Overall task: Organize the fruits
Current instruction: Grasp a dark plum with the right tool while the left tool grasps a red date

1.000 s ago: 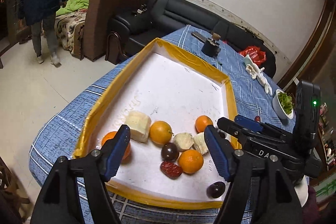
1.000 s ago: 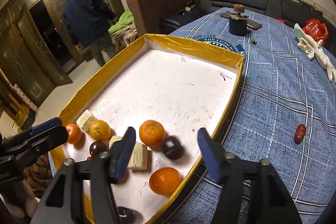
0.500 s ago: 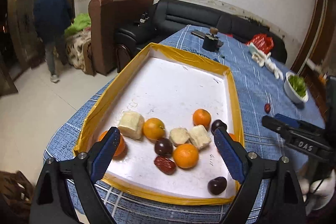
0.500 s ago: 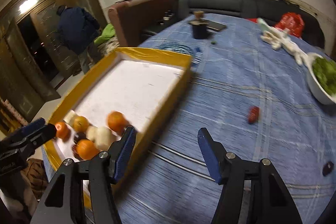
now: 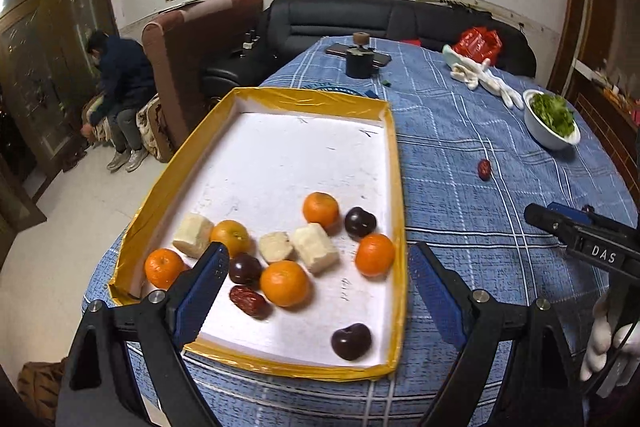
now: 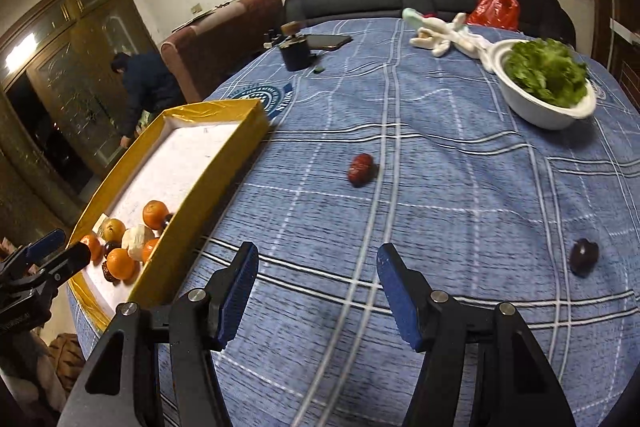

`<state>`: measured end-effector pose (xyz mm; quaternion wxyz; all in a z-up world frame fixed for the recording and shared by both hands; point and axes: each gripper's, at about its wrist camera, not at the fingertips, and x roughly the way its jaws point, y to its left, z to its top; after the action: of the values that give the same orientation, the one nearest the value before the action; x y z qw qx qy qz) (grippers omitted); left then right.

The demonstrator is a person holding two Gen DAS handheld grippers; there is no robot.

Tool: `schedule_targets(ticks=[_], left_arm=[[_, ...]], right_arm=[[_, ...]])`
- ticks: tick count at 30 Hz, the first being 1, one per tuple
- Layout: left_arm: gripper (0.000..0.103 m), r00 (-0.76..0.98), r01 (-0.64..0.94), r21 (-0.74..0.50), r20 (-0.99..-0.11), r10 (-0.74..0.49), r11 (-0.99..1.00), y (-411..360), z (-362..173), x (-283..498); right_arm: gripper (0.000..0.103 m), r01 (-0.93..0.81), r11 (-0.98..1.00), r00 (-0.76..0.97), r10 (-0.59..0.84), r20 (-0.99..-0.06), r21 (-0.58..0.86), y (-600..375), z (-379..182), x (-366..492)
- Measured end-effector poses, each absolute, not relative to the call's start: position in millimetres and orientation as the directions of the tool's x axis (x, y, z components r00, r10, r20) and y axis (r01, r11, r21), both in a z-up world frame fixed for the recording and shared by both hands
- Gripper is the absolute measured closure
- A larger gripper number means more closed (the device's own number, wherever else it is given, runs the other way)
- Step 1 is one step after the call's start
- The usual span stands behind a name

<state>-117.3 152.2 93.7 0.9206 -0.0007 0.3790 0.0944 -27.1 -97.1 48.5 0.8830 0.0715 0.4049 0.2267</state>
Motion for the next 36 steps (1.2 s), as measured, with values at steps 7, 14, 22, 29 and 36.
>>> schedule_targets(ticks=[7,14,22,29,36], left_arm=[[0.013,0.689,-0.14,0.077,-0.708,0.153,0.987,139,93,-115],[0.013,0.705,-0.081,0.021,-0.706,0.072,0.996,131,100,-107],[0.013,0.682,0.028,-0.056,-0.728,-0.06,0.998,100,98,-82],[0.013,0.645,0.076,-0.093,-0.754,-0.12,0.993,78,86,-49],[0.013,0.583,0.106,-0.129,-0.795,-0.167,0.986,49,54,12]], right_arm=[[0.036,-0.292,0.9,0.608,0.437,-0.663,0.325,-134,53,-29],[0.036,-0.107,0.944,0.7,0.295,-0.65,0.312,-226,65,-34],[0.036,0.019,0.945,0.667,0.231,-0.709,0.326,-264,47,-13],[0.047,0.063,0.97,0.6,0.151,-0.786,0.235,-249,9,12],[0.074,0.04,0.982,0.63,0.12,-0.767,0.186,-249,6,8]])
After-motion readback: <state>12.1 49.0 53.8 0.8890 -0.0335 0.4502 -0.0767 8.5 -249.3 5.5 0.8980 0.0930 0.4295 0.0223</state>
